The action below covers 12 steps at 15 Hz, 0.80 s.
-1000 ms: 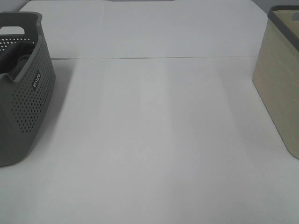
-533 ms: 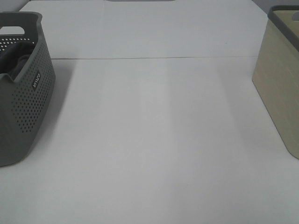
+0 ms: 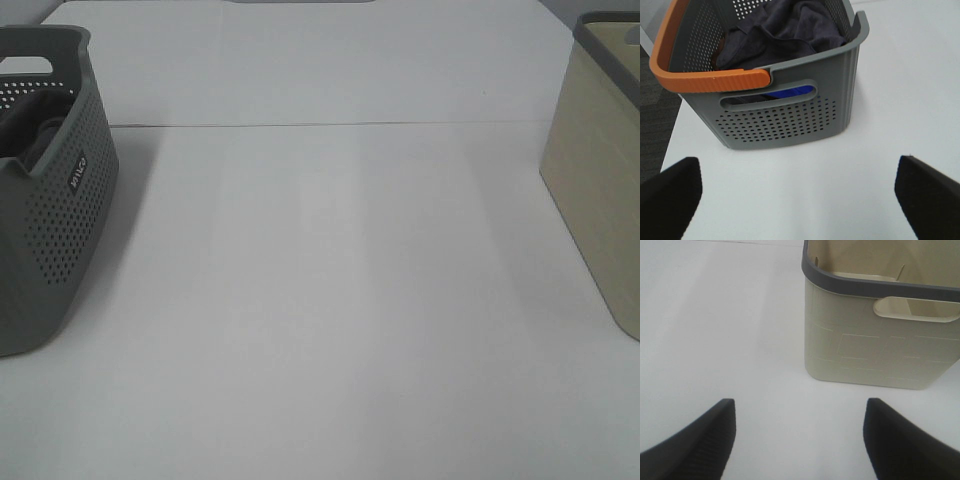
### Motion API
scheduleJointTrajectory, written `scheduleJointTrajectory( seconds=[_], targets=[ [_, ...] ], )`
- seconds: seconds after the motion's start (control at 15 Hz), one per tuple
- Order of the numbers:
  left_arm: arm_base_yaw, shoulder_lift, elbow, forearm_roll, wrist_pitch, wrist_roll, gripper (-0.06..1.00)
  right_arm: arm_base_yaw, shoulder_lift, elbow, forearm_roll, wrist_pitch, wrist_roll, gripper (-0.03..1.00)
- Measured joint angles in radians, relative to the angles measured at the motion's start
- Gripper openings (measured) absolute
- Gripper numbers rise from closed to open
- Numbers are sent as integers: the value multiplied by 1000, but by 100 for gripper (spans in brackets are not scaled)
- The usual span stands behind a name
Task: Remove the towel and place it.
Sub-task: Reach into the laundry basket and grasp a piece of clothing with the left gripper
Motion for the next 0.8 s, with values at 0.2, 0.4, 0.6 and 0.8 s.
scheduleJointTrajectory(
  seconds=[0.2, 0.4, 0.6, 0.8],
  targets=[
    [0, 162, -105, -5, 62, 63, 99, 0, 0, 0, 0, 0, 0, 68],
    [0, 353, -236, -16, 76, 209, 99, 0, 0, 0, 0, 0, 0, 68],
    [0, 527, -352, -8, 74, 410, 99, 0, 0, 0, 0, 0, 0, 68],
    [0, 720, -473, 24, 31, 645, 99, 0, 0, 0, 0, 0, 0, 68]
  ],
)
